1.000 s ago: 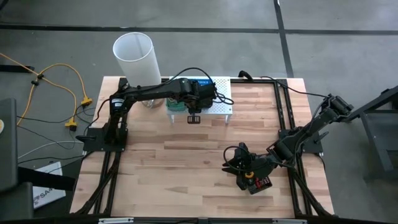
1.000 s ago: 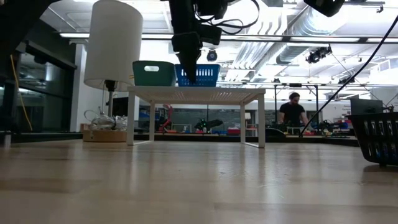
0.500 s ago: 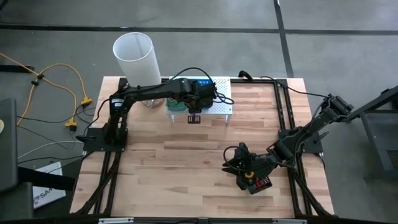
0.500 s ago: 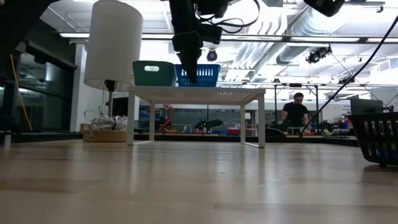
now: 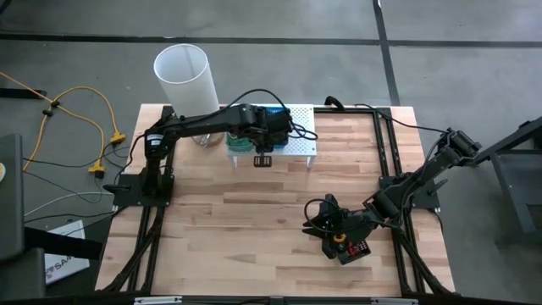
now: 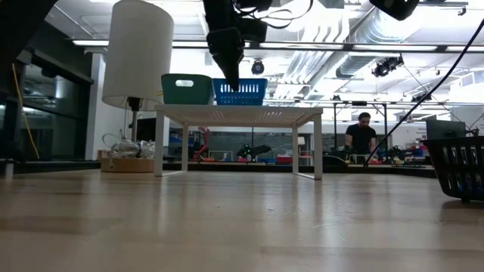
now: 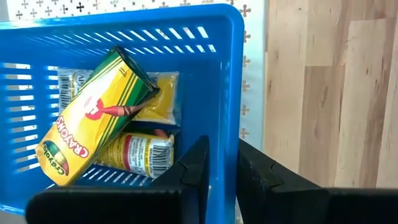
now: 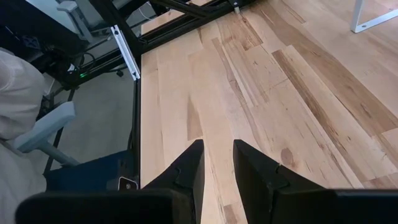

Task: Pick & Place Office Desk Supplies
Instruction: Put the blue bin with yellow crayon box on the shelf, then put the black bin with spring rubber bands on the shelf

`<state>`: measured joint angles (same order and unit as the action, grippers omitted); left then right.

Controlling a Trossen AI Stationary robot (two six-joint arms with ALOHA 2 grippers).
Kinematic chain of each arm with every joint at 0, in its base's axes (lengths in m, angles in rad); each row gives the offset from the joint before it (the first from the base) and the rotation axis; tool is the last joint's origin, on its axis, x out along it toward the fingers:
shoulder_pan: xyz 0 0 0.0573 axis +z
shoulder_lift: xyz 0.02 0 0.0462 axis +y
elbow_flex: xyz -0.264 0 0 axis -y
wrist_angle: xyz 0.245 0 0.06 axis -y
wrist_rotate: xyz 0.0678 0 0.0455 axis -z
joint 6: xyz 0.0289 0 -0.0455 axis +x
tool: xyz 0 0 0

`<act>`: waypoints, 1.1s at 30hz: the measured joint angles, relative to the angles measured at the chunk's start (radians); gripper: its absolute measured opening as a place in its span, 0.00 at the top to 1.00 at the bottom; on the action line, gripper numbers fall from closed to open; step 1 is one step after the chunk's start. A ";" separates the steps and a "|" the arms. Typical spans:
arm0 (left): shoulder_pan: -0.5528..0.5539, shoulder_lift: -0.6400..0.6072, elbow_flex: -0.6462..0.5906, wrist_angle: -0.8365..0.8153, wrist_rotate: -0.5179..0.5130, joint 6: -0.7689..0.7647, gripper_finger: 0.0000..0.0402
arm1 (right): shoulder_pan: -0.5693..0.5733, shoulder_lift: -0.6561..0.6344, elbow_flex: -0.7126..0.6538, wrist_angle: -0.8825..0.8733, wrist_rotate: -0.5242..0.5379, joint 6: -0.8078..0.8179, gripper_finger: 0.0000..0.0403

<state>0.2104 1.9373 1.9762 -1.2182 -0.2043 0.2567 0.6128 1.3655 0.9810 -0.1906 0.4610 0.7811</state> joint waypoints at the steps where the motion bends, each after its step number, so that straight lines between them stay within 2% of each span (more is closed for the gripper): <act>1: 0.000 0.000 0.000 0.000 0.000 0.001 0.86 | 0.000 0.000 0.000 0.000 0.000 0.000 0.82; 11: 0.000 0.000 0.000 0.003 0.020 0.014 0.86 | 0.000 0.000 0.000 0.000 0.000 0.000 0.82; 22: 0.000 0.000 0.000 0.003 0.033 0.017 0.69 | 0.000 0.000 0.000 0.000 0.000 0.000 0.82; 33: 0.001 -0.045 0.000 0.009 0.032 0.026 0.69 | 0.000 0.000 0.000 0.001 0.000 0.000 0.82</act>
<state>0.2111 1.8921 1.9759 -1.2095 -0.1722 0.2828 0.6132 1.3655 0.9810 -0.1901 0.4610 0.7811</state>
